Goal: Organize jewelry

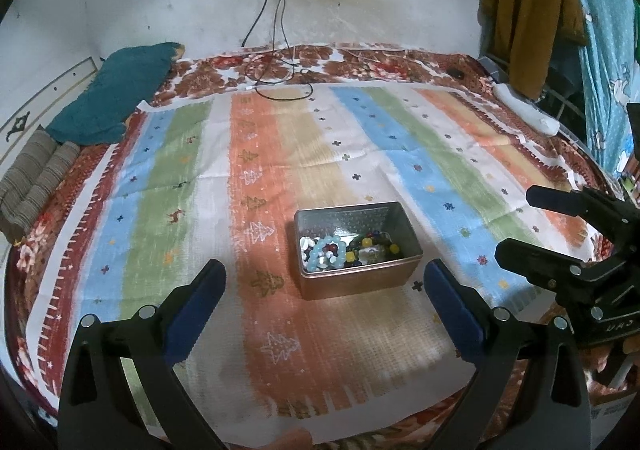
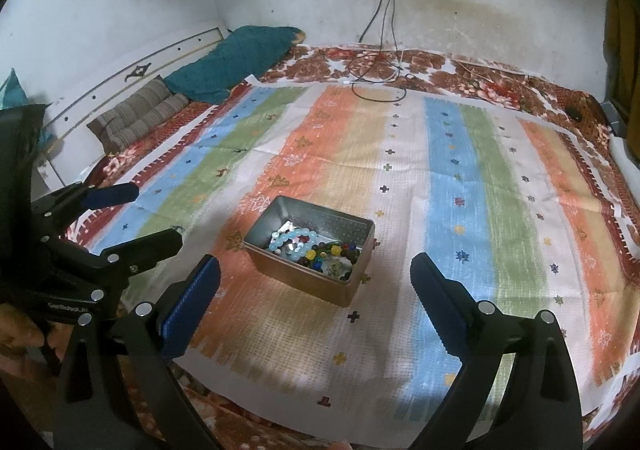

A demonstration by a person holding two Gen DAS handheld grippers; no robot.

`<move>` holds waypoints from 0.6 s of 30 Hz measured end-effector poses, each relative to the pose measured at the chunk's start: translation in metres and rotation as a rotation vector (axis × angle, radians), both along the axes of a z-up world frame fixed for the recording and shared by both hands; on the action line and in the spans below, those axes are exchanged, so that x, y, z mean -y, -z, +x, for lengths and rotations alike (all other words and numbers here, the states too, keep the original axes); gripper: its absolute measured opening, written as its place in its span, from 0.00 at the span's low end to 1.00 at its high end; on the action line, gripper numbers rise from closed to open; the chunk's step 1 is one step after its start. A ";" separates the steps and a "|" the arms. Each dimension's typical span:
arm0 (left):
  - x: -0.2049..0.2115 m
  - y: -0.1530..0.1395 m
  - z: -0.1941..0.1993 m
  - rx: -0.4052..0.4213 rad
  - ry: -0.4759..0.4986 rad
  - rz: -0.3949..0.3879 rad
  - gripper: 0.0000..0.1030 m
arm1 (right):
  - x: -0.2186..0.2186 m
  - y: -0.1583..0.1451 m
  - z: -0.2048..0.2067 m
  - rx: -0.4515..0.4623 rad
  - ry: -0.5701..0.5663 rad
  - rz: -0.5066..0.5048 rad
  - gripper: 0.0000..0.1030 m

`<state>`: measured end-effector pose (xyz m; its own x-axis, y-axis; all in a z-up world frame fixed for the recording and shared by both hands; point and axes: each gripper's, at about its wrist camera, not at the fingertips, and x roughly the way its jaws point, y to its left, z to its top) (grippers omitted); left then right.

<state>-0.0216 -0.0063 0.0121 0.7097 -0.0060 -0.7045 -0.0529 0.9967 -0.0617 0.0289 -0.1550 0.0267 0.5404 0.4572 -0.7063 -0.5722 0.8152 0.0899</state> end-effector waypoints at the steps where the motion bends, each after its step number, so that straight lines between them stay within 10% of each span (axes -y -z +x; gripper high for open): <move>1: 0.000 0.000 0.000 0.002 0.000 0.000 0.94 | 0.000 0.000 0.000 0.000 0.001 0.001 0.94; 18: 0.001 -0.005 -0.005 0.048 0.002 -0.016 0.94 | 0.002 -0.003 -0.005 0.014 -0.003 0.022 0.94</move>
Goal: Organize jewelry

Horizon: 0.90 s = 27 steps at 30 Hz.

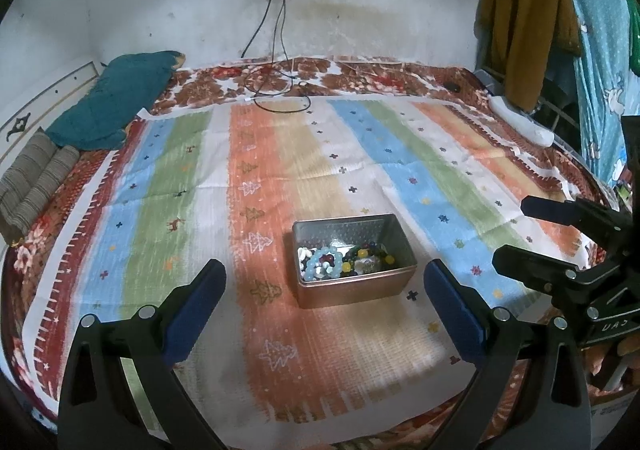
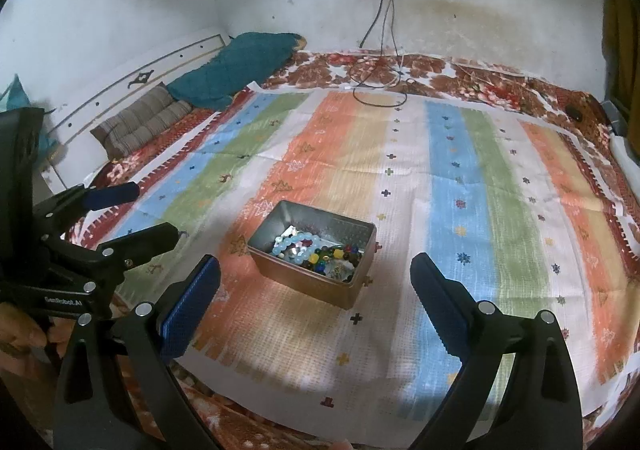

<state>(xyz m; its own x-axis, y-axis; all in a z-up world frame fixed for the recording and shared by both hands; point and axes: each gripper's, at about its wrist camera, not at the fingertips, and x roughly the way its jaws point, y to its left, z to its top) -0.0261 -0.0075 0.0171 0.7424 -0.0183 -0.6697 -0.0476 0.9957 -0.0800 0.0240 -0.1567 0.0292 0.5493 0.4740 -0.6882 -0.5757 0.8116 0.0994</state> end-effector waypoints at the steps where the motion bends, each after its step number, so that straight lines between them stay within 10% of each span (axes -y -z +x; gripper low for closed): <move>1: 0.000 0.000 0.000 0.001 0.001 0.000 0.94 | 0.000 0.000 -0.001 0.004 -0.003 0.000 0.94; 27: 0.002 -0.004 -0.001 0.006 0.011 0.009 0.95 | 0.001 -0.004 -0.006 0.034 -0.005 0.003 0.94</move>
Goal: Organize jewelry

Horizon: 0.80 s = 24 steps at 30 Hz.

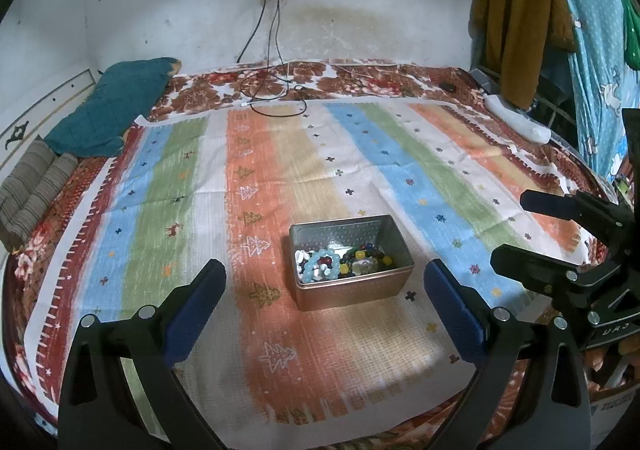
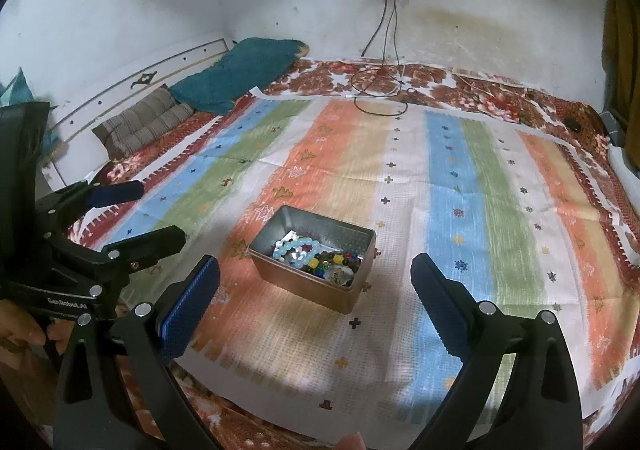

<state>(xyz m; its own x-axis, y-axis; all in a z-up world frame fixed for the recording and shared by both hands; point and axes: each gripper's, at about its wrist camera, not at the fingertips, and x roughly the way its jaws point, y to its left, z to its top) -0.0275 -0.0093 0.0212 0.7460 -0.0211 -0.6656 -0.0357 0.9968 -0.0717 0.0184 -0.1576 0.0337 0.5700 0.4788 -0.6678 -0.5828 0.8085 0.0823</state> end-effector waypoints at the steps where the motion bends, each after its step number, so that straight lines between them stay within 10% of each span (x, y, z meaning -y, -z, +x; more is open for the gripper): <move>1: 0.000 0.000 0.000 -0.003 -0.002 0.001 0.95 | 0.001 0.000 0.000 -0.001 0.002 0.002 0.94; 24: -0.001 0.002 0.000 -0.002 0.017 0.004 0.95 | 0.000 0.000 0.000 0.004 -0.005 -0.003 0.94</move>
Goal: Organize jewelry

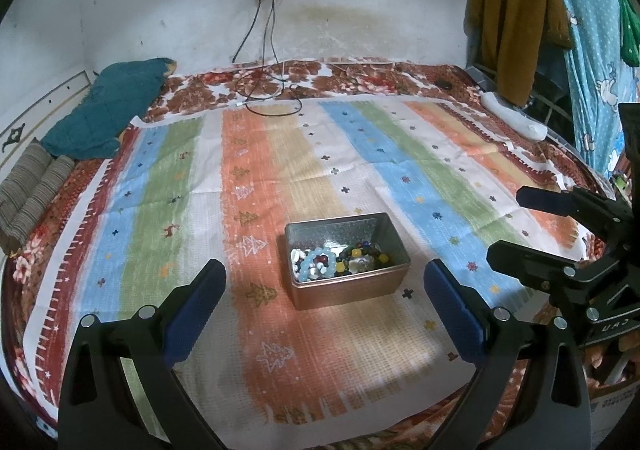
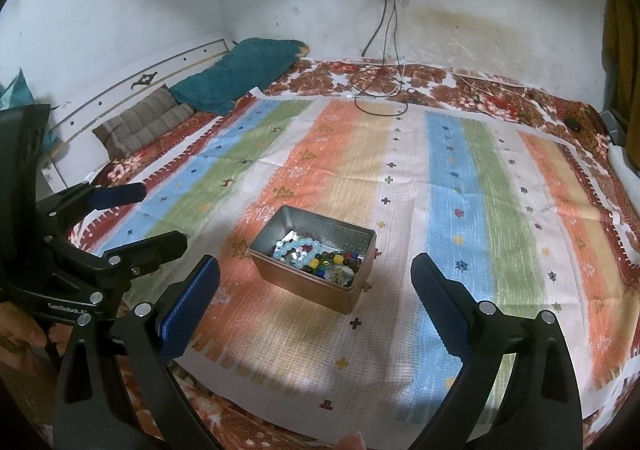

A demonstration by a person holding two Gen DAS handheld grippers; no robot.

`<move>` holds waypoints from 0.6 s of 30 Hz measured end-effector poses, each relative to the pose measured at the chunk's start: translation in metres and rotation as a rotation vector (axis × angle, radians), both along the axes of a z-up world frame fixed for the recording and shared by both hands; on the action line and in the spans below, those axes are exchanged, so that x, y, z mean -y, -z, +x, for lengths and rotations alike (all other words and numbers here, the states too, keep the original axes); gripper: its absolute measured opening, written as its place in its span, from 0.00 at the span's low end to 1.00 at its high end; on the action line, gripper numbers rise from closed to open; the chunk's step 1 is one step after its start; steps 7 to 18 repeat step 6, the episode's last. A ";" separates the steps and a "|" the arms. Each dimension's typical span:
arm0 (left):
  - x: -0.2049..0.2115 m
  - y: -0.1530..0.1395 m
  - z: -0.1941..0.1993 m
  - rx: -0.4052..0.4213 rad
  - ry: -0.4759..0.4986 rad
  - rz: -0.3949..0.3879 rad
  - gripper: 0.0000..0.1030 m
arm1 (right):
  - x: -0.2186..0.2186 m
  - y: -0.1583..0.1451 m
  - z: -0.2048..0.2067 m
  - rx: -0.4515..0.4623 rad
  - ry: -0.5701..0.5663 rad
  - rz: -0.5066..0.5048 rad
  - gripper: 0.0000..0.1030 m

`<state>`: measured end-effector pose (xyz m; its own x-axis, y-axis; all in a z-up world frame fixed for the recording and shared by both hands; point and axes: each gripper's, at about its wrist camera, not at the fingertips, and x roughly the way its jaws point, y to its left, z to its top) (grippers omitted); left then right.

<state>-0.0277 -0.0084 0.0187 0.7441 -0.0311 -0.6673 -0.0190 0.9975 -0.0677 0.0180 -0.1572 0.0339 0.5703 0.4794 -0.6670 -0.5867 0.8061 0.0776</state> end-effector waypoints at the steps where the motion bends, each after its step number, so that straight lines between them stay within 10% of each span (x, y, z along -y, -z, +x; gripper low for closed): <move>1: 0.000 0.000 0.001 -0.003 -0.003 0.000 0.95 | 0.000 0.000 0.000 0.000 0.000 0.001 0.94; 18: 0.000 0.001 0.001 -0.001 0.001 0.006 0.94 | 0.000 0.000 0.000 -0.002 0.003 0.001 0.94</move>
